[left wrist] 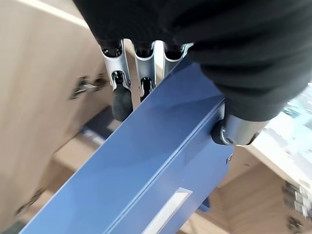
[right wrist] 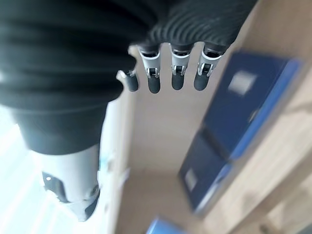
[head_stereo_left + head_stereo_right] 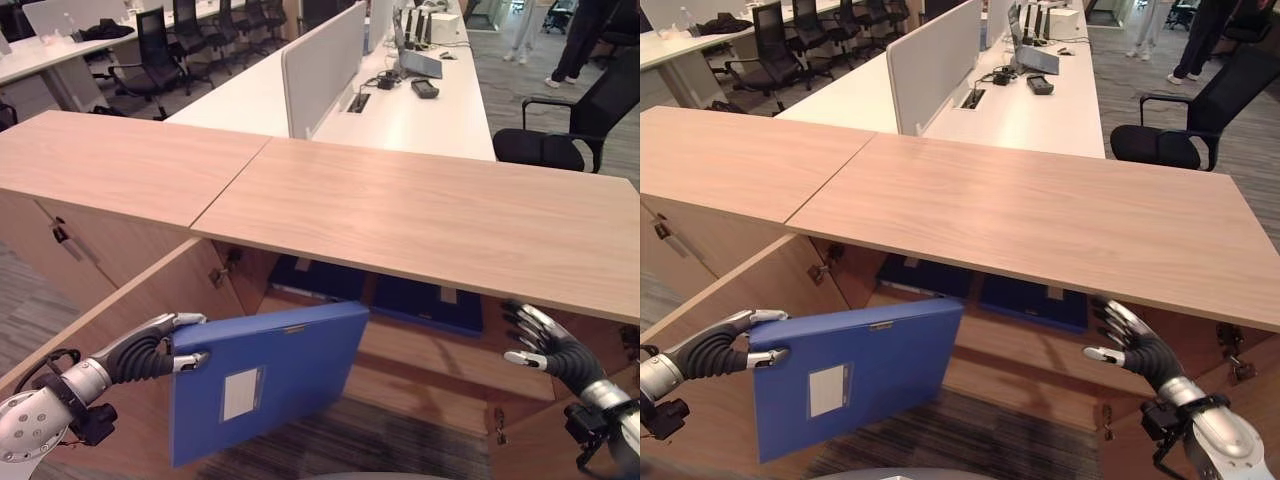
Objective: Put the empty folder in the office cabinet
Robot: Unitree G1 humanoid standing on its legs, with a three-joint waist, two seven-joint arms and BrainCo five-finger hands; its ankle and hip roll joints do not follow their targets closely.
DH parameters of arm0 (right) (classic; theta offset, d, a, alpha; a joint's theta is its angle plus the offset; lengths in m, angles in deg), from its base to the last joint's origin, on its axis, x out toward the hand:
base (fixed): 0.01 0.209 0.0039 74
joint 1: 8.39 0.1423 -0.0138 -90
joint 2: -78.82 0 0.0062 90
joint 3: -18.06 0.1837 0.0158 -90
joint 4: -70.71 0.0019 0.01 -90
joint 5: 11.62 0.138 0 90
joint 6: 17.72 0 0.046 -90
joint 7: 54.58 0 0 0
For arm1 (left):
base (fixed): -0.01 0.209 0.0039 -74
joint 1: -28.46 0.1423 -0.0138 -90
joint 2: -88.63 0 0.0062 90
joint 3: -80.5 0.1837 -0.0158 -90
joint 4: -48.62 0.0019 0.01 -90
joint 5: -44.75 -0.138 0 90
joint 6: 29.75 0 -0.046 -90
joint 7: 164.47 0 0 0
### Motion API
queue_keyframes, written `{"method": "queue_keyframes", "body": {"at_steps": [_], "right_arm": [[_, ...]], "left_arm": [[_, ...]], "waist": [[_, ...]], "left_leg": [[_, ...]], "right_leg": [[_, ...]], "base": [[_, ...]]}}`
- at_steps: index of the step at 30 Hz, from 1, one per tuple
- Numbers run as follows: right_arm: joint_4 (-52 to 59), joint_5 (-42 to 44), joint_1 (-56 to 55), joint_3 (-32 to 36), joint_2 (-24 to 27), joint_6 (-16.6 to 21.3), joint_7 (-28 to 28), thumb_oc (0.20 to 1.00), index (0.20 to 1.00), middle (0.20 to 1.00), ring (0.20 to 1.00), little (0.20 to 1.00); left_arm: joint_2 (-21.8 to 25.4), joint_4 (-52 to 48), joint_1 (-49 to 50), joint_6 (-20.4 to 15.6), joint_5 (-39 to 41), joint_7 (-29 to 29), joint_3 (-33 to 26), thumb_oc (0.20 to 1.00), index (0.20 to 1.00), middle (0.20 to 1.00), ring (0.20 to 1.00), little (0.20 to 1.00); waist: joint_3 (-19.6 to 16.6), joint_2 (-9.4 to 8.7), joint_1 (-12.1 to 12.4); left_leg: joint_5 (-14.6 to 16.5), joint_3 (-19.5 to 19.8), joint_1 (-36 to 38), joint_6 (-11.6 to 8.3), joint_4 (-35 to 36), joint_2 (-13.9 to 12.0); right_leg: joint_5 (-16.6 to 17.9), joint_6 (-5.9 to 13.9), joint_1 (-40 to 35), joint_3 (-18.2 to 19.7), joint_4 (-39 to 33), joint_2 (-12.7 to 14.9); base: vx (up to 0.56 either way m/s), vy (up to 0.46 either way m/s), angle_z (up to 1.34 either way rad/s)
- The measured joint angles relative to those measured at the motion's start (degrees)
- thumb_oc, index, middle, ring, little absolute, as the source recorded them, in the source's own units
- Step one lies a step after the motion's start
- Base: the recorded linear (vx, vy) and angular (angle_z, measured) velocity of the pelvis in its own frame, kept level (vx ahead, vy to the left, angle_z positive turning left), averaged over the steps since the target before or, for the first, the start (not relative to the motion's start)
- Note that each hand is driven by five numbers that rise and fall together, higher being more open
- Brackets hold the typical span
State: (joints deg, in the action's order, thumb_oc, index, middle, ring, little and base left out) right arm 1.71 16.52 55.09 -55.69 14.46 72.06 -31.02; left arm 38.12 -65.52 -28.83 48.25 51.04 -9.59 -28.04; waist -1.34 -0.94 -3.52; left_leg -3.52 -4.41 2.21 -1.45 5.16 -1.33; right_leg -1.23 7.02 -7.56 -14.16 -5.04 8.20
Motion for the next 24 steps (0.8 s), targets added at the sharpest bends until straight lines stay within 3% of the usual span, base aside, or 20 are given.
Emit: {"method": "queue_keyframes", "body": {"at_steps": [2,8,13,14,17,20,24], "right_arm": [[5.5,0.5,3.6,0.0,2.7,0.2,1.7,1.0,1.0,1.0,1.0,1.0],[6.5,4.6,7.8,-1.7,3.2,1.3,4.1,1.0,1.0,1.0,1.0,1.0],[6.9,4.7,7.9,-5.1,7.0,0.9,5.8,1.0,1.0,1.0,1.0,1.0],[9.6,5.1,8.0,-5.0,9.9,0.8,6.3,1.0,1.0,1.0,1.0,1.0],[10.8,7.1,10.0,-5.2,10.3,1.2,6.7,1.0,1.0,1.0,1.0,1.0],[10.6,7.3,16.2,-10.3,10.4,1.5,6.6,1.0,1.0,1.0,1.0,1.0],[9.3,3.9,27.7,-23.9,14.7,1.9,7.1,1.0,1.0,1.0,1.0,1.0]], "left_arm": [[0.0,-1.4,-2.2,-0.1,0.1,-0.1,0.4,0.2,0.2,0.2,0.2,0.2],[1.5,-3.2,-3.7,-1.0,1.4,-0.2,0.4,0.2,0.2,0.2,0.2,0.2],[3.4,-5.3,-3.9,-1.5,3.5,-0.2,0.5,0.2,0.2,0.2,0.2,0.2],[4.3,-5.5,-4.7,-1.7,3.7,-0.2,0.6,0.2,0.2,0.2,0.2,0.2],[5.5,-5.4,-6.4,-1.8,4.7,-0.3,1.3,0.2,0.2,0.2,0.2,0.2],[6.7,-5.5,-11.3,-2.0,5.8,-0.2,5.0,0.2,0.2,0.2,0.2,0.2],[9.9,-6.8,-18.2,-2.2,6.7,0.0,11.2,0.2,0.2,0.2,0.2,0.2]], "waist": [[0.0,-0.38,0.2],[-0.2,-1.71,1.1],[0.0,-1.33,1.0],[0.2,-1.03,0.9],[0.2,-1.03,0.9],[0.3,-1.14,0.9],[0.5,-1.43,1.2]], "left_leg": [[0.1,-0.1,0.0,-0.09,0.0,0.0],[0.1,-0.1,-0.2,-0.09,0.0,0.1],[0.1,-0.1,-0.3,-0.09,0.0,0.1],[0.1,-0.1,-0.3,-0.09,0.0,0.1],[0.1,-0.1,-0.3,-0.09,0.0,0.0],[0.0,-0.1,-0.3,-0.08,0.0,0.1],[0.0,-0.2,0.1,-0.09,-0.1,0.1]], "right_leg": [[0.1,0.02,0.1,0.1,0.0,0.0],[0.1,-0.03,0.3,0.1,0.0,0.1],[0.1,-0.01,0.3,0.1,0.0,0.1],[0.1,0.0,0.3,0.1,0.0,0.1],[0.2,-0.13,0.3,0.1,0.0,0.0],[0.3,-0.15,0.3,0.2,0.0,0.0],[0.4,-0.2,-0.3,0.2,0.0,0.0]], "base": [[0.0,0.0,0.0],[0.0,0.0,0.0],[0.0,0.0,0.0],[0.0,0.0,0.0],[0.0,0.0,0.0],[0.0,0.0,0.0],[0.0,0.0,0.0]]}}
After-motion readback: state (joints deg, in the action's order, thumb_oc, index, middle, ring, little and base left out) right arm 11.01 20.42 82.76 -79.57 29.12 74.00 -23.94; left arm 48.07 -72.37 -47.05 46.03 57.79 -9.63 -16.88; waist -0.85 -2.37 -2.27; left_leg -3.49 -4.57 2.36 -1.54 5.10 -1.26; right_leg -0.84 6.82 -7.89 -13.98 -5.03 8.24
